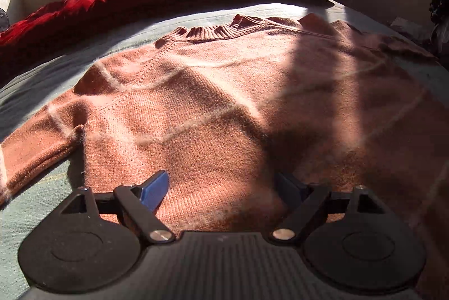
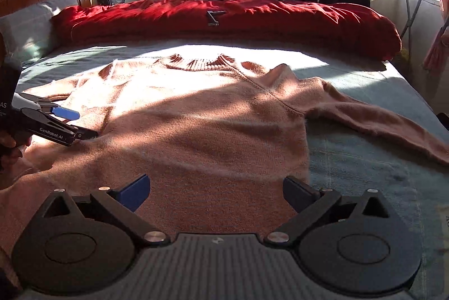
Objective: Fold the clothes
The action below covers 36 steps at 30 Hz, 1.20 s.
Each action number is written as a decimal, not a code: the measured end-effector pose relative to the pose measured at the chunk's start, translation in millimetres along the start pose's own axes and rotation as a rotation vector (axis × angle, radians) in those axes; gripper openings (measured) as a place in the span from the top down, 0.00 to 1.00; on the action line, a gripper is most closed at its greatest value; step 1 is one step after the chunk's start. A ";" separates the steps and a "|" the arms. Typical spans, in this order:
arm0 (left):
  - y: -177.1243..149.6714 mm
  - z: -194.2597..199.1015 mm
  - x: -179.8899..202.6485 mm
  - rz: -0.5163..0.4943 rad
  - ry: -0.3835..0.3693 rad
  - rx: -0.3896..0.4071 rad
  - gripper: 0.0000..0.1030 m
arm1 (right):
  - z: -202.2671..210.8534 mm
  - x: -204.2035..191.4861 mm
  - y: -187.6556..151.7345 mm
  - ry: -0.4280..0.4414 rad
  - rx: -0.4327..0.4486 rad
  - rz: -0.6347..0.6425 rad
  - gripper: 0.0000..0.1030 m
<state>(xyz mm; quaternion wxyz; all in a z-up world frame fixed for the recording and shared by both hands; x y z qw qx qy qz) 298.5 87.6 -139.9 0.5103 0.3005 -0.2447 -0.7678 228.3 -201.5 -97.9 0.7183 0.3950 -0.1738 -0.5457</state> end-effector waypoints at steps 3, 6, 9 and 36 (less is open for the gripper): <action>2.8 10.9 -3.4 -0.016 -0.017 -0.007 0.19 | -1.0 1.8 -8.4 -0.002 -0.020 -0.017 0.01; 25.5 16.8 -0.7 -0.017 -0.033 0.075 0.19 | -0.8 -1.5 -6.7 0.006 -0.006 -0.016 0.01; 47.7 12.0 15.8 -0.025 -0.091 0.126 0.18 | -0.9 -9.3 3.1 0.035 0.024 -0.008 0.01; 1.3 -4.5 -47.5 0.183 0.038 -0.074 0.12 | -90.6 46.2 93.0 0.156 0.023 -0.170 0.00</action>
Point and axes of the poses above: each gripper's, at about its wrist camera, not at the fingertips, and z roughly against the way its jaws point, x to its right, y to its top, the point moved 7 cm from there along -z, roughly the way its jaws point, and after that the axes turned 13 degrees about y, right-handed, at the moved point
